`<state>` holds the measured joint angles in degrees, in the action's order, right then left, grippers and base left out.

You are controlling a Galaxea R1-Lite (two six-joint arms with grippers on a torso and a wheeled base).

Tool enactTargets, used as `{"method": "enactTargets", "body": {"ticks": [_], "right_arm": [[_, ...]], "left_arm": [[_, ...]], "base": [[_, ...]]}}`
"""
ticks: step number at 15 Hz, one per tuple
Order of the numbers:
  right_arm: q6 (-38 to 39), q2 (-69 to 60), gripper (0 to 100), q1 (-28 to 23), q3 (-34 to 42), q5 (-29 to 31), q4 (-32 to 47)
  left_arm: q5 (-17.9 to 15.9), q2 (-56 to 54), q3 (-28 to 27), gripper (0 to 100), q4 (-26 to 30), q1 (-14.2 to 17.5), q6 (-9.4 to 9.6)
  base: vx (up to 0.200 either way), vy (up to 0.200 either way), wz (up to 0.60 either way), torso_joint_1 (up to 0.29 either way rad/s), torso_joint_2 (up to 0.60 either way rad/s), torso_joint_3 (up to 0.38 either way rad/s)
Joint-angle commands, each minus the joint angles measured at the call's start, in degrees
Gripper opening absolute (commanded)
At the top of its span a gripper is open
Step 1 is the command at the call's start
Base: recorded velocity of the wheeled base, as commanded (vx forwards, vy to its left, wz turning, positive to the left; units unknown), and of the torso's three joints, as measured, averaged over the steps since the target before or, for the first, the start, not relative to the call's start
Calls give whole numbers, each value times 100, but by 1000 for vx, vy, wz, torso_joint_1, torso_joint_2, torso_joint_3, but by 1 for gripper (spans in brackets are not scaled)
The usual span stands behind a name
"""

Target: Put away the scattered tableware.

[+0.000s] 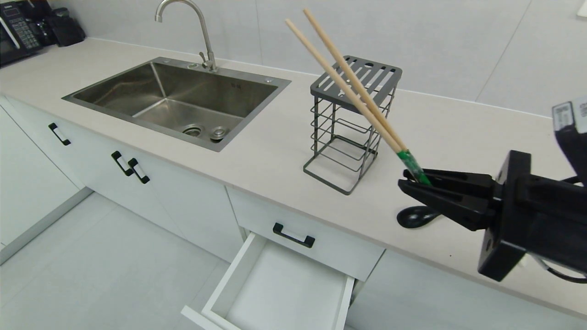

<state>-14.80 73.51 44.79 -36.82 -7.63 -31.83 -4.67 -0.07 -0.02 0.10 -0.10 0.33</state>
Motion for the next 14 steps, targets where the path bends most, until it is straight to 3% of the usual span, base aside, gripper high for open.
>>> {"method": "enactTargets", "body": {"ticks": [1,5,14], "right_arm": [[-5,559,0,399,-344,16,-95],[-5,366,0,373,8,16,-262],[-5,322,0,382,-1,-10,-377]], "left_arm": [[1,7,2,100,-1,1,2],[1,7,2,100,-1,1,2],[1,7,2,100,-1,1,2]], "base": [[0,0,0,0,0,0],[0,0,0,0,0,0],[0,0,0,0,0,0]]}}
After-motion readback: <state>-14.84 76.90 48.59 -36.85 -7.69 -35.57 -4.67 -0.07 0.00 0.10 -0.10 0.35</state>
